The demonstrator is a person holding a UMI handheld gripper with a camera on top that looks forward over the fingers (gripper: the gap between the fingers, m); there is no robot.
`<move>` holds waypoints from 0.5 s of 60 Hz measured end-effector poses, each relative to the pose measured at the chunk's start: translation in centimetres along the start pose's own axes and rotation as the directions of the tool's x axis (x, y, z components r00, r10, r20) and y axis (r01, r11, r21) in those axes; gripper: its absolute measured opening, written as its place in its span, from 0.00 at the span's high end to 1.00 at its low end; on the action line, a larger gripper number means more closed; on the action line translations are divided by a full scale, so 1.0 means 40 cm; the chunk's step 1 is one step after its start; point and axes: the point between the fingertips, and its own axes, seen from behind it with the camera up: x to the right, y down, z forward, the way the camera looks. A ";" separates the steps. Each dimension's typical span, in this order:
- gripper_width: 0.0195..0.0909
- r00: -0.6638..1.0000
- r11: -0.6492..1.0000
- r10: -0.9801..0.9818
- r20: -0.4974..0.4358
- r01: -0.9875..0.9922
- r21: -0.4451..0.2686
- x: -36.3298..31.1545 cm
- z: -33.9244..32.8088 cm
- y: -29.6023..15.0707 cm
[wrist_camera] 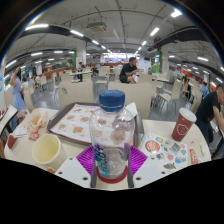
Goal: Pour water
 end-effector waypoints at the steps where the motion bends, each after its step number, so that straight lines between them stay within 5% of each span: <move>1: 0.70 1.000 1.000 0.002 0.000 -0.002 -0.011 0.001 0.003 0.014; 12: 0.64 1.000 0.999 -0.004 0.007 0.004 0.038 0.002 -0.006 0.025; 20: 0.49 1.000 1.000 0.002 0.005 -0.002 0.014 0.003 -0.006 0.027; 22: 0.39 1.000 1.000 -0.004 -0.002 0.004 -0.019 0.005 -0.012 0.043; 25: 0.06 1.000 0.998 -0.013 -0.010 0.012 -0.067 0.004 -0.022 0.061; 30: 0.08 0.998 0.996 -0.032 -0.062 0.027 -0.081 0.020 -0.065 0.058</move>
